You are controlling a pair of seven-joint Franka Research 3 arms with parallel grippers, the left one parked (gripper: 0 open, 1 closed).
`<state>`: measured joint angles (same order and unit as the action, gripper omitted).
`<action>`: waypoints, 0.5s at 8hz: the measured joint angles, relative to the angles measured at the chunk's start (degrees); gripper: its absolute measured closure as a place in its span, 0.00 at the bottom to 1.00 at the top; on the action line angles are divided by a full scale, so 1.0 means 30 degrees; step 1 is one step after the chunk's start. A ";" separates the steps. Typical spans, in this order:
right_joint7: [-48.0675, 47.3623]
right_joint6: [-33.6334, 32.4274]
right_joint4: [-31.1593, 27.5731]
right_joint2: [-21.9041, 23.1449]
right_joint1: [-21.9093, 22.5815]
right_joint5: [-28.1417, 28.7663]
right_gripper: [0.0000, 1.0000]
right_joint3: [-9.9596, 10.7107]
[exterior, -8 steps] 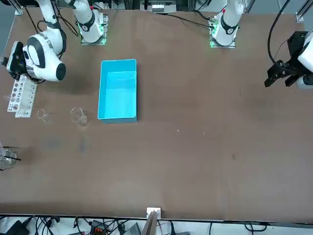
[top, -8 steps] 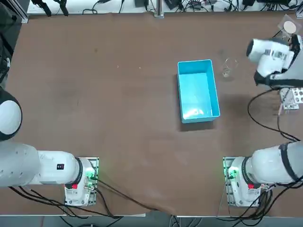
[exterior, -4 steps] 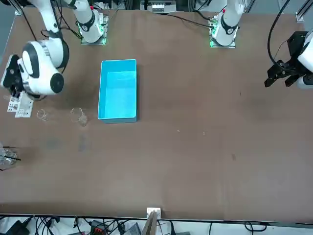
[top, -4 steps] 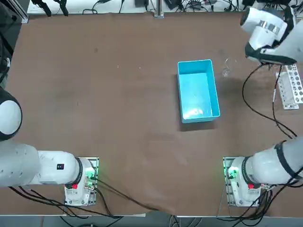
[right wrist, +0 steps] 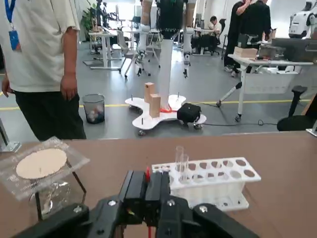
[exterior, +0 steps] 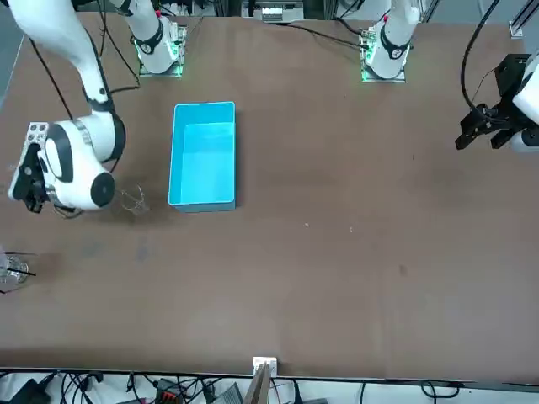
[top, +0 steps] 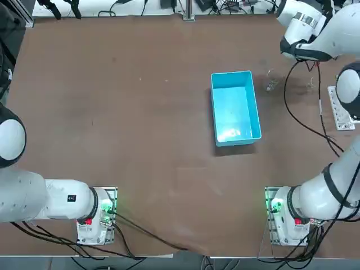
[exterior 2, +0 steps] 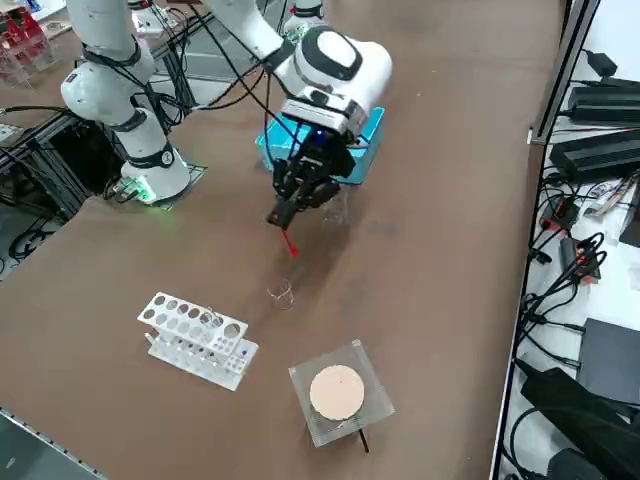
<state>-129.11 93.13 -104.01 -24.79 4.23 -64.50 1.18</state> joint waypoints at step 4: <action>-0.1484 0.0013 -0.0058 -0.0922 -0.0023 0.0274 0.98 0.0093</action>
<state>-133.56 93.17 -104.18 -27.55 4.16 -63.68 1.45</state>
